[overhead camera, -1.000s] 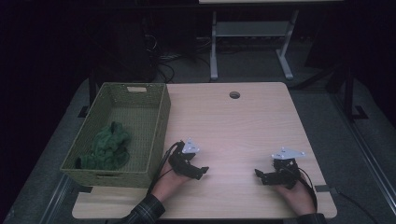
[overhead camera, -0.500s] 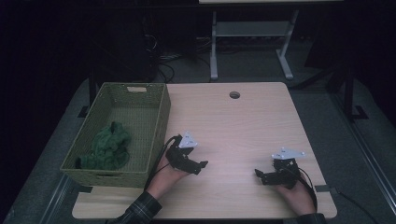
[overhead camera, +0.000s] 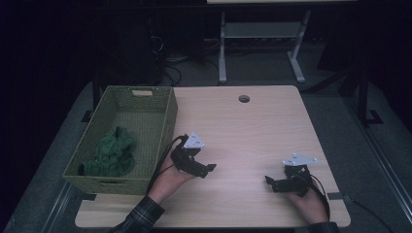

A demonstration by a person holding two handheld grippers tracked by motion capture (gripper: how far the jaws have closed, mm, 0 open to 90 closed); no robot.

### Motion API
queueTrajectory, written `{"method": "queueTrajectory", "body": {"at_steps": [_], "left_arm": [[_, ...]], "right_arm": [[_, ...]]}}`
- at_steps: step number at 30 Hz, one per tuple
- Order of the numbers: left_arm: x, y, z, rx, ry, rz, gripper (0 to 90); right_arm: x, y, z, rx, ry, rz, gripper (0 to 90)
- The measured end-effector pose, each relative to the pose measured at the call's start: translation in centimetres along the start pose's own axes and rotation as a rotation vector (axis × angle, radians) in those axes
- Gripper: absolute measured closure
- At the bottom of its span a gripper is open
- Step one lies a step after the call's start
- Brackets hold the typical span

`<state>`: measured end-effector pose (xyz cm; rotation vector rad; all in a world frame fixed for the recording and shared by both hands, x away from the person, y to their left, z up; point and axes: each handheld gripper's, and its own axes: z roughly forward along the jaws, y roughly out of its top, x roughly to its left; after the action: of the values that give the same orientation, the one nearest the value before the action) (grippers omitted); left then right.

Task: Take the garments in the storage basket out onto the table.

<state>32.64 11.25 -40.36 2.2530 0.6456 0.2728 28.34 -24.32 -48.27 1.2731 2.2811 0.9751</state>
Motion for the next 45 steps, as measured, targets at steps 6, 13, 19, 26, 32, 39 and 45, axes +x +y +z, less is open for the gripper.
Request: {"method": "queueTrajectory", "body": {"at_steps": [6, 13, 19, 26, 32, 39, 45], "left_arm": [[0.3, 0.4, -0.3, -0.006, -0.012, 0.0, 13.6], [0.7, 1.3, -0.6, -0.003, -0.018, 0.012, 13.6], [1.3, 2.1, -1.2, -0.012, -0.021, 0.02, 13.6], [2.3, 2.6, -2.2, -0.016, -0.033, 0.014, 13.5], [3.1, 2.9, -3.3, -0.012, -0.04, 0.012, 13.6], [3.9, 2.9, -5.5, -0.047, -0.032, 0.001, 13.8], [4.2, 2.9, -6.4, -0.059, -0.027, -0.008, 13.9]], "right_arm": [[0.0, 0.0, 0.0, 0.0, 0.0, 0.0, 6.2], [0.0, 0.0, 0.0, 0.0, 0.0, 0.0, 6.3], [0.0, 0.0, 0.0, -0.001, 0.0, -0.001, 6.3], [0.0, 0.0, 0.0, 0.0, 0.0, 0.0, 6.2], [0.0, 0.0, 0.0, 0.0, 0.0, 0.0, 6.2], [0.0, 0.0, 0.0, 0.0, 0.0, 0.002, 6.2], [0.0, 0.0, 0.0, 0.0, 0.0, 0.002, 6.2]]}}
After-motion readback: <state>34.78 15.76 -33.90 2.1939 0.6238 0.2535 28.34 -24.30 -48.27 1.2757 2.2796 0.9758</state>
